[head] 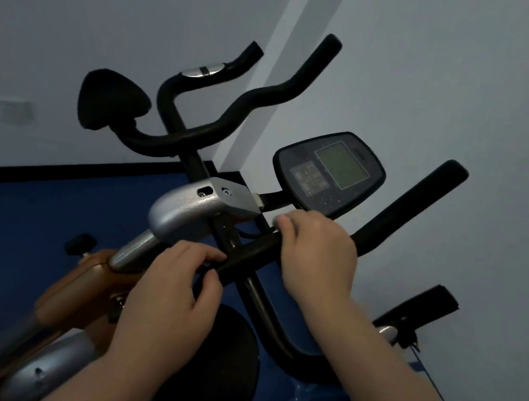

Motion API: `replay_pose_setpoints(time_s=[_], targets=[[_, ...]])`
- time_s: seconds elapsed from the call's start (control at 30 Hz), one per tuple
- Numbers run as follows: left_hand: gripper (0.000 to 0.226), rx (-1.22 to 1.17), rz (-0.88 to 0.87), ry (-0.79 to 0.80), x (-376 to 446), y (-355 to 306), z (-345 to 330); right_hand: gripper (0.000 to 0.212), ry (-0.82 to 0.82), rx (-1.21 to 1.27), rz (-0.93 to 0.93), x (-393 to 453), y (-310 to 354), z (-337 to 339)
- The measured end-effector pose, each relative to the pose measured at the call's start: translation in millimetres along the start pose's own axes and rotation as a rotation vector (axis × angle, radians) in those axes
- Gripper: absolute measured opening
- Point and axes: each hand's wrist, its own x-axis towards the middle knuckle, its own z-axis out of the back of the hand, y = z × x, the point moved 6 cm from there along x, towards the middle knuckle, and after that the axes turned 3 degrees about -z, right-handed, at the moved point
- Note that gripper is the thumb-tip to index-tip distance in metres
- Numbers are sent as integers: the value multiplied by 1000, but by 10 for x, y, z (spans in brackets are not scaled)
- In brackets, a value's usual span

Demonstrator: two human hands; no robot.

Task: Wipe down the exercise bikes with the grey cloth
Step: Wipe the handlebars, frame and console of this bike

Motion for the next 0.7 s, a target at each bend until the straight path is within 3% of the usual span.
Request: replay_pose_setpoints(time_s=[0.07, 0.17, 0.23, 0.33, 0.4, 0.53, 0.57, 0.63, 0.7], targets=[[18, -3, -10, -25, -3, 7, 11, 15, 31, 107, 269, -131, 345, -61], [16, -31, -9, -60, -27, 20, 39, 17, 263, 212, 515, -125, 326, -53], [11, -74, 46, -85, -90, 73, 54, 20, 269, 283, 481, -13, 82, 16], [6, -125, 106, -148, -178, 161, 45, 16, 112, 372, 365, -188, 205, -14], [11, -150, 118, -172, -202, 189, 43, 14, 104, 344, 435, -416, 412, -143], [15, -139, 85, -176, -203, 163, 51, 22, 510, 497, 593, -67, 310, 12], [15, -138, 86, -180, -196, 160, 49, 23, 520, 543, 583, 83, 290, 84], [18, -125, 105, -188, -194, 169, 46, 24, 389, 588, 528, 324, 366, 152], [21, -122, 124, -192, -203, 198, 47, 22, 302, 467, 551, 399, 531, 29]])
